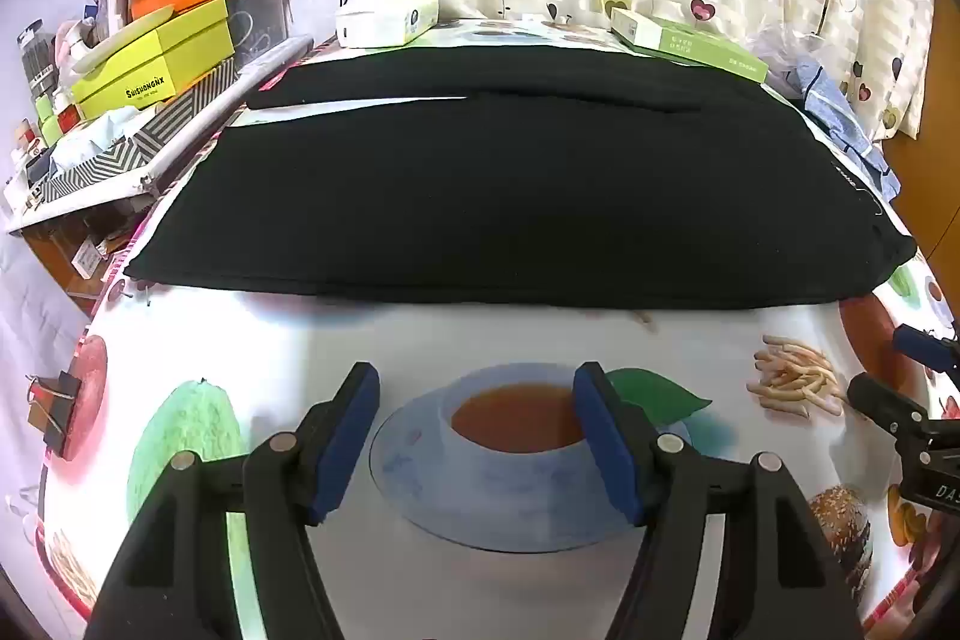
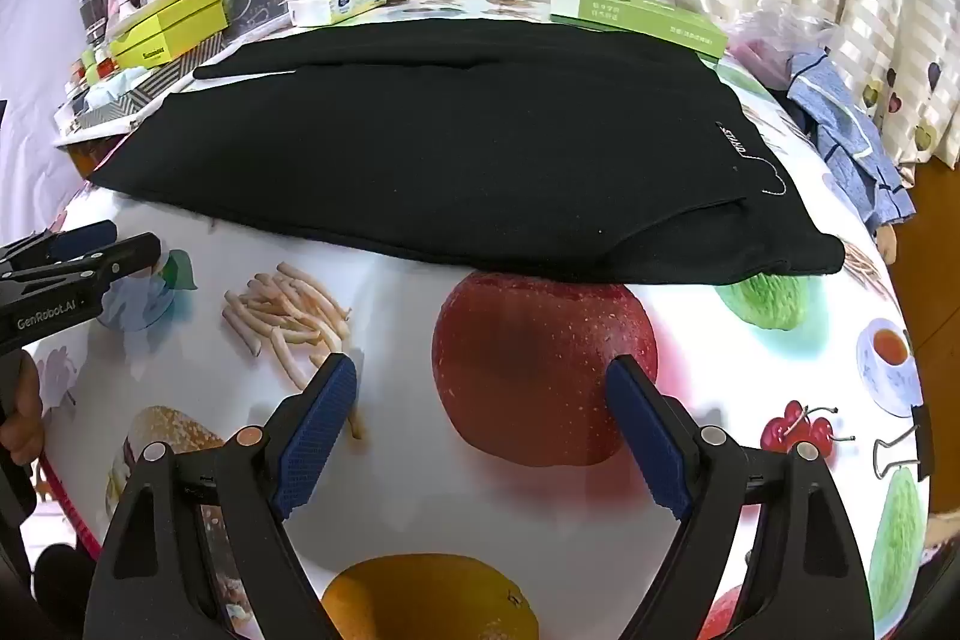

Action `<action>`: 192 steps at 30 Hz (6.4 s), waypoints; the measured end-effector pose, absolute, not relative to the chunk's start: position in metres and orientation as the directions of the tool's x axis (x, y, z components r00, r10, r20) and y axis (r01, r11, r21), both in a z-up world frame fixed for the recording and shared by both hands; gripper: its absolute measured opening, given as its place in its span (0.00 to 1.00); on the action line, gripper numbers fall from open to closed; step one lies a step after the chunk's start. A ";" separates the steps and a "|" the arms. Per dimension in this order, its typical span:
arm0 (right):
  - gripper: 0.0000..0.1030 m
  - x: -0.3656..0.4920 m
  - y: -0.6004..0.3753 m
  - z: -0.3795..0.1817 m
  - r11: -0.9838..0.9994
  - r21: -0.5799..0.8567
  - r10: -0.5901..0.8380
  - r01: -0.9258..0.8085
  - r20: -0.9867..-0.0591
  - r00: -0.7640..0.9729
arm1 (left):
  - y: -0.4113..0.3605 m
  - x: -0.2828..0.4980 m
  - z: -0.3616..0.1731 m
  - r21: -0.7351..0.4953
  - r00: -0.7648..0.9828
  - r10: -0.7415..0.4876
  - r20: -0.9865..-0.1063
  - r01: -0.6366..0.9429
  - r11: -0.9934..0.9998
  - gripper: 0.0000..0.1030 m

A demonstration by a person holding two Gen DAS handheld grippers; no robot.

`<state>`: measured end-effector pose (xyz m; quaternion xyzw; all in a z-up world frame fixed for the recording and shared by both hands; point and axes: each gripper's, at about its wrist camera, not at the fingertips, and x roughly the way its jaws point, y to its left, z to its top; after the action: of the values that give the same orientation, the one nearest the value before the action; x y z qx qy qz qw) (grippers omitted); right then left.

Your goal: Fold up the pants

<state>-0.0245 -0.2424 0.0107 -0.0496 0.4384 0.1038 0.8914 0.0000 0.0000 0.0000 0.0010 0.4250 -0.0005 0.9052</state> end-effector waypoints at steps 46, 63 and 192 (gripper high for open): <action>0.83 -0.024 -0.244 0.010 0.970 0.009 0.154 -0.241 -0.790 0.594 | 0.001 0.000 0.000 0.005 0.638 0.012 -0.770 -0.013 1.000 0.68; 0.83 -0.024 -0.245 0.010 0.970 0.008 0.154 -0.242 -0.790 0.593 | 0.000 0.001 -0.001 0.008 0.636 0.023 -0.771 -0.026 1.000 0.68; 0.83 0.166 -0.224 0.078 0.834 -0.020 0.349 -0.552 -0.755 0.555 | 0.053 0.170 0.064 0.046 0.677 -0.014 -0.736 0.070 0.997 0.68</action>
<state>0.1660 -0.2235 0.0783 -0.1283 0.3949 0.2584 0.8723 0.1697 0.0529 0.0636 0.0348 0.4014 -0.0227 0.9149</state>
